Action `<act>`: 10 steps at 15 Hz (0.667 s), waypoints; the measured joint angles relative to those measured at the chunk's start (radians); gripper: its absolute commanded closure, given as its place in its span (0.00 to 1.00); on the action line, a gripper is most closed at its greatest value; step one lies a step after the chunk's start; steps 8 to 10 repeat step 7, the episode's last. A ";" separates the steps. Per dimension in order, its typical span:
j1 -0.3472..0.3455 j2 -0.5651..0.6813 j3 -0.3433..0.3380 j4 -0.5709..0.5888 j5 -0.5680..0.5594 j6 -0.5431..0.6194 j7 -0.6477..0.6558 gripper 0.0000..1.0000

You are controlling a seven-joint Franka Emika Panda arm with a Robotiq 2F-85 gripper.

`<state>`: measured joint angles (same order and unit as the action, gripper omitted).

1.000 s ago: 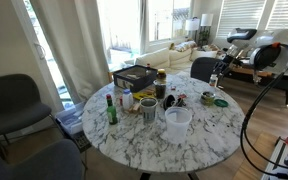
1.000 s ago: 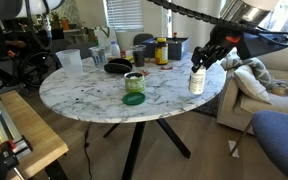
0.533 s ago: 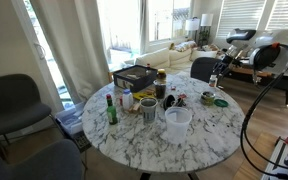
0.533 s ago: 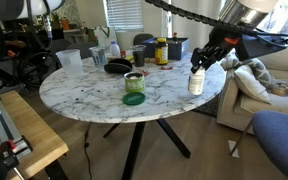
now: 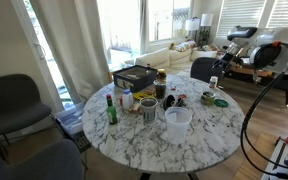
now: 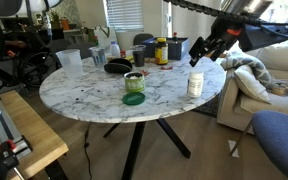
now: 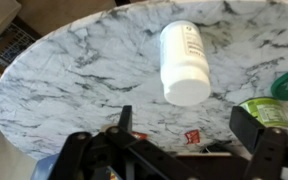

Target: Move the white bottle to the right

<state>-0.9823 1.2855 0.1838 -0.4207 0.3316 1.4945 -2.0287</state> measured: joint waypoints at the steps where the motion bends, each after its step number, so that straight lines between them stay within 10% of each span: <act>1: -0.003 -0.018 0.011 0.005 0.008 -0.025 0.006 0.00; 10: -0.025 -0.170 0.099 0.036 0.128 -0.102 0.166 0.00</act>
